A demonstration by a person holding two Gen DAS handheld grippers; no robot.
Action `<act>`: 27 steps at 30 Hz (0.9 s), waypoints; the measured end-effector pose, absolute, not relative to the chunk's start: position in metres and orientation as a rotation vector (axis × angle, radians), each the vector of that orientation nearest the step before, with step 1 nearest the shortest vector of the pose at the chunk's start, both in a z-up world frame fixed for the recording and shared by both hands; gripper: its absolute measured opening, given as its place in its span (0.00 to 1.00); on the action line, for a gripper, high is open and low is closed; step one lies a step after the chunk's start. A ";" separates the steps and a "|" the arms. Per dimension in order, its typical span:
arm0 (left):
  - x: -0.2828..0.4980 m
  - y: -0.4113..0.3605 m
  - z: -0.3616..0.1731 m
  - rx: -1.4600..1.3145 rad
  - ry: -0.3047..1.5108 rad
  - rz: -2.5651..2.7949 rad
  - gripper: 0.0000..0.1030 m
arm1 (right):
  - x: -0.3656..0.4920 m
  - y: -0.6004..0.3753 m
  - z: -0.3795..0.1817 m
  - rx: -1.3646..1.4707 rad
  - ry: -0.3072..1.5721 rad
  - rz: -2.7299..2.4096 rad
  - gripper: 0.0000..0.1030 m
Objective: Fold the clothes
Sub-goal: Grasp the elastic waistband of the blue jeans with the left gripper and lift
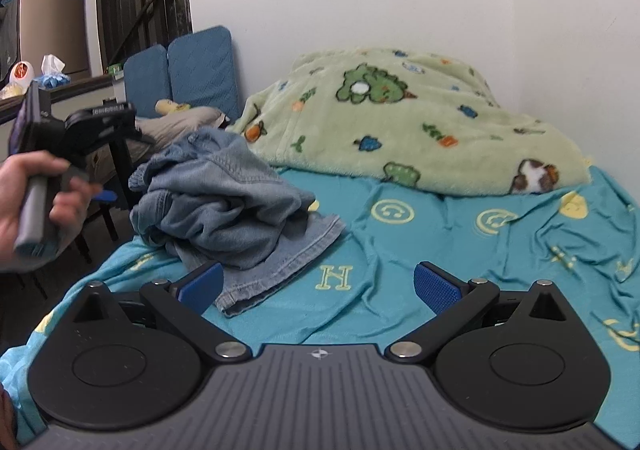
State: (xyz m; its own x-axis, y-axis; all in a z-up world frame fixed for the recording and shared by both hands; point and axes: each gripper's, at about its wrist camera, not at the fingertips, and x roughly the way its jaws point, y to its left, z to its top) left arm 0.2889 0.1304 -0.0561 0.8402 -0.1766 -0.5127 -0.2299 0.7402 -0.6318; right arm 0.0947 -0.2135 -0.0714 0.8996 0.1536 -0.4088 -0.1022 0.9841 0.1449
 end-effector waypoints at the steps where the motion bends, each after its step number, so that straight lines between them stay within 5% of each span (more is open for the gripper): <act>1: 0.298 0.136 -0.060 -0.776 0.589 0.034 1.00 | 0.097 -0.214 -0.074 0.125 0.443 0.137 1.00; 10: 0.355 0.172 -0.096 -0.925 0.559 0.034 0.97 | 0.122 -0.217 -0.102 0.186 0.542 0.155 1.00; 14: 0.368 0.167 -0.094 -0.945 0.510 0.002 0.81 | 0.129 -0.217 -0.111 0.197 0.563 0.143 1.00; 18: 0.370 0.142 -0.072 -0.790 0.457 -0.061 0.33 | 0.135 -0.219 -0.119 0.209 0.587 0.133 1.00; 20: 0.363 0.131 -0.060 -0.735 0.436 -0.093 0.23 | 0.137 -0.219 -0.121 0.218 0.593 0.133 1.00; 27: 0.298 0.094 -0.015 -0.536 0.383 -0.175 0.13 | 0.130 -0.215 -0.110 0.168 0.535 0.132 1.00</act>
State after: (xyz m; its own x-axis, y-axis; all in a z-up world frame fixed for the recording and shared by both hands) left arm 0.2978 0.0936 -0.0147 0.9148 -0.2602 -0.3090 0.0625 0.8469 -0.5280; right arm 0.1300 -0.2154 -0.1103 0.8521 0.1686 -0.4955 -0.0811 0.9778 0.1931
